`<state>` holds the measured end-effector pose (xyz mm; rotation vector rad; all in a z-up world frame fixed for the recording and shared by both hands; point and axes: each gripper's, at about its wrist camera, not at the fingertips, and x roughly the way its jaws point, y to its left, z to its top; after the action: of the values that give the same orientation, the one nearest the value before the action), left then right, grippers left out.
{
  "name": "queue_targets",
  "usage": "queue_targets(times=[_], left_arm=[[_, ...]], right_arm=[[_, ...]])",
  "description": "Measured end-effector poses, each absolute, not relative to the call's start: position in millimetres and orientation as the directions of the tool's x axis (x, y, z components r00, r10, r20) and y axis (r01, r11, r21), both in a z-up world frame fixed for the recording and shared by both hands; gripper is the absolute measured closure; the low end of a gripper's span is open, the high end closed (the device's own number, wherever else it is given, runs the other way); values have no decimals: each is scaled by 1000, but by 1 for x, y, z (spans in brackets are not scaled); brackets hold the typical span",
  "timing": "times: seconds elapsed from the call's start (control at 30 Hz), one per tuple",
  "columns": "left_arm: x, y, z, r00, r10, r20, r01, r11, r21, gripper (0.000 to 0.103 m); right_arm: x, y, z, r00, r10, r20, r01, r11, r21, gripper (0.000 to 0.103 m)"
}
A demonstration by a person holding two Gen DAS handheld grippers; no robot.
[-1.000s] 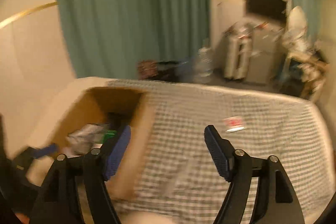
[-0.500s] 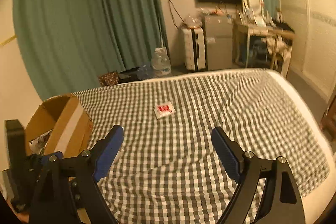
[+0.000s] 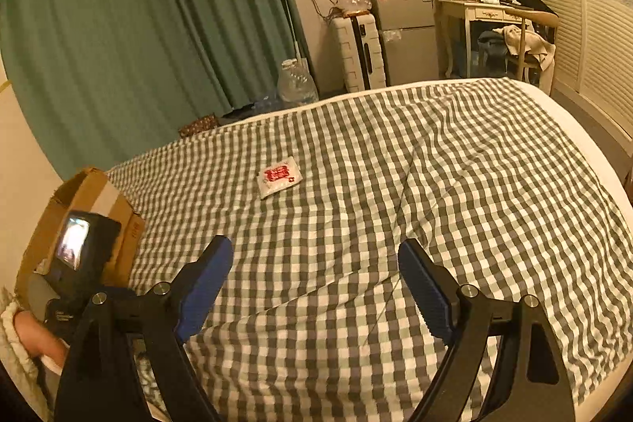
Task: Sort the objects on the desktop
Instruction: 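Grasp the white tube with the left tool while the right tool grasps the red-white sachet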
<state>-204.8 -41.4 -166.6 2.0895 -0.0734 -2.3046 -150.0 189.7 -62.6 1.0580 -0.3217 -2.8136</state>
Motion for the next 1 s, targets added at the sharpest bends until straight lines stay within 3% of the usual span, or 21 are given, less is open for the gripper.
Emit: queue_targets(times=[0.07, 0.1, 0.13, 0.33, 0.5, 0.63, 0.7, 0.83, 0.9, 0.97, 1.0], left_arm=[[-207, -45, -168, -111, -18, -994, 22, -1000, 15, 41], [-207, -45, -163, -147, 22, -989, 20, -999, -25, 70], [-206, -45, -157, -180, 43, -983, 18, -999, -47, 91], [-196, -61, -141, -419, 117, -900, 170, -964, -204, 91], [-211, -48, -149, -492, 78, -867, 105, -983, -148, 91], [-218, -52, -142, -550, 109, -828, 71, -982, -176, 91], [-221, -55, -146, -554, 98, -827, 71, -984, -164, 91], [-220, -79, -169, -554, 165, -816, 82, -965, -251, 91], [-218, -78, -167, -558, 161, -814, 75, -967, -242, 91], [-210, -78, -165, -563, 168, -809, 77, -964, -254, 91], [-207, -79, -163, -565, 177, -806, 83, -960, -269, 91]], right_arm=[[-160, 191, -68, -745, -192, -639, 40, -969, 244, 17], [-166, 192, -70, -744, -193, -640, 41, -969, 245, 17], [-172, 192, -72, -742, -199, -640, 45, -968, 248, 17], [-219, 170, -83, -734, -256, -629, 126, -962, 244, 16], [-273, 126, -104, -690, -263, -674, 216, -964, 155, 16], [-310, 93, -127, -664, -196, -722, 248, -968, 34, 16], [-329, 85, -137, -651, -188, -735, 238, -971, 38, 16], [-358, 78, -161, -603, -164, -781, 179, -982, 68, 12], [-354, 75, -159, -613, -145, -777, 187, -982, 36, 18], [-342, 80, -152, -630, -145, -763, 180, -983, 38, 69], [-333, 82, -150, -627, -143, -765, 173, -984, 42, 72]])
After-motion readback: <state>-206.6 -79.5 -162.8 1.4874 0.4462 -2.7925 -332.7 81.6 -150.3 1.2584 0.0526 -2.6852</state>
